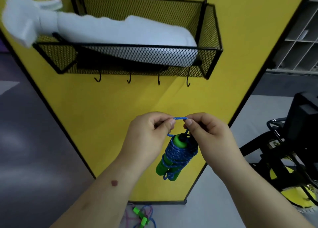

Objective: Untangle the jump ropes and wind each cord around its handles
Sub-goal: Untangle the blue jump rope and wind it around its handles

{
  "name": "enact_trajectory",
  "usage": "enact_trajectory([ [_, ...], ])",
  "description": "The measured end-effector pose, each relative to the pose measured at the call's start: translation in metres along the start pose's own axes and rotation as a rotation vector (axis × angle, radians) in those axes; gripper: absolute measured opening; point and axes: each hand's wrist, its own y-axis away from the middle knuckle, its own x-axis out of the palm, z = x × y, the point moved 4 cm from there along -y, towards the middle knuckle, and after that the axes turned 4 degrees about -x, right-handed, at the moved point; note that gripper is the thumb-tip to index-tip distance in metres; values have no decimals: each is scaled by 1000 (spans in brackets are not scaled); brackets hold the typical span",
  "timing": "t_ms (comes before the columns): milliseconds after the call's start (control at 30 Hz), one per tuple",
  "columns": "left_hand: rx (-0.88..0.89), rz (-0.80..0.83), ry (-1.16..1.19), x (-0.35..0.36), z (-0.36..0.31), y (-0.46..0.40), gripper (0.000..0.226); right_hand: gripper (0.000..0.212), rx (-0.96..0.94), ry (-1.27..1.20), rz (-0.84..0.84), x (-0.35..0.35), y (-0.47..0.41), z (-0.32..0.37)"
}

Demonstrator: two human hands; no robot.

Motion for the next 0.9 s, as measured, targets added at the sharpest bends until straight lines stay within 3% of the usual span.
enact_trajectory([
  [333, 49, -175, 26, 19, -37, -44, 14, 15, -77, 81, -73, -23, -51, 30],
  [700, 41, -295, -191, 36, -39, -81, 21, 19, -38, 107, -85, -25, -96, 18],
  [900, 16, -225, 51, 41, -24, -89, 22, 13, 5, 127, -26, -21, -95, 1],
])
